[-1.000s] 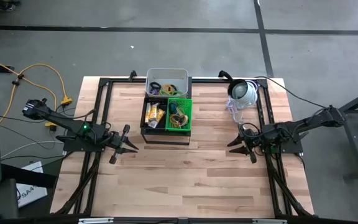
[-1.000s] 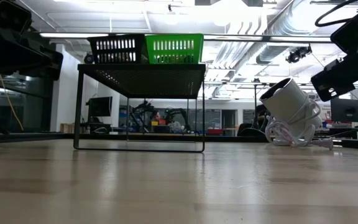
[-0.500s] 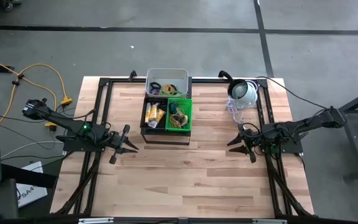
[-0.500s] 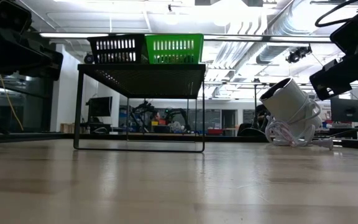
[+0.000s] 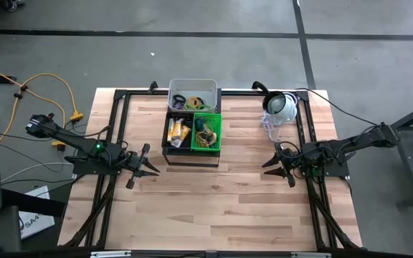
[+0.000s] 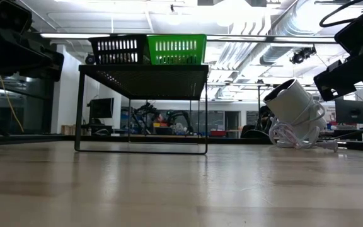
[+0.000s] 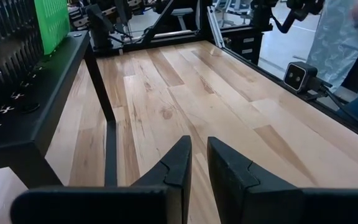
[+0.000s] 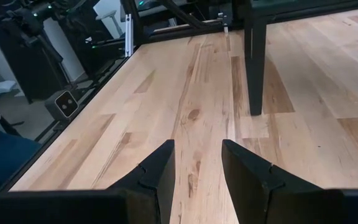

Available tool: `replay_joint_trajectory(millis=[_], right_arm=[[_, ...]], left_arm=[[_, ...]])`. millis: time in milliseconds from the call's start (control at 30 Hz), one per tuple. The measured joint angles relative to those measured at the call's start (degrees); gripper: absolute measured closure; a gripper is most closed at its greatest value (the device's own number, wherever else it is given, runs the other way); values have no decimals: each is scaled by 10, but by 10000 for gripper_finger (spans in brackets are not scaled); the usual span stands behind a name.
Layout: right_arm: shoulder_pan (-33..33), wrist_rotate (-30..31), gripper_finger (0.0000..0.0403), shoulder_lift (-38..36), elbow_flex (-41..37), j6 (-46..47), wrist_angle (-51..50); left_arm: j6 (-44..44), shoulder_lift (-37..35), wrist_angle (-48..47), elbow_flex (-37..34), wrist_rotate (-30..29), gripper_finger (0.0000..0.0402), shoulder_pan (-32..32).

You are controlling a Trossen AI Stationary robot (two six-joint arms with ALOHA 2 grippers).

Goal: Pick & Place Office Desk Supplies
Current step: Return to Home Position

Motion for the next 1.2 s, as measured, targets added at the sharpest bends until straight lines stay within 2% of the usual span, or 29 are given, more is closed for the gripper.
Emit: replay_joint_trajectory(millis=[667, 867, 1000, 1200], right_arm=[[0, 1, 283, 0, 0, 0, 2], [0, 1, 283, 0, 0, 0, 2], [0, 1, 283, 0, 0, 0, 2], [0, 1, 283, 0, 0, 0, 2]], left_arm=[[-3, 0, 0, 0, 0, 358, 0], [-77, 0, 0, 0, -1, 358, 0], [-124, 0, 0, 0, -25, 358, 0], [-118, 0, -2, 0, -47, 358, 0]])
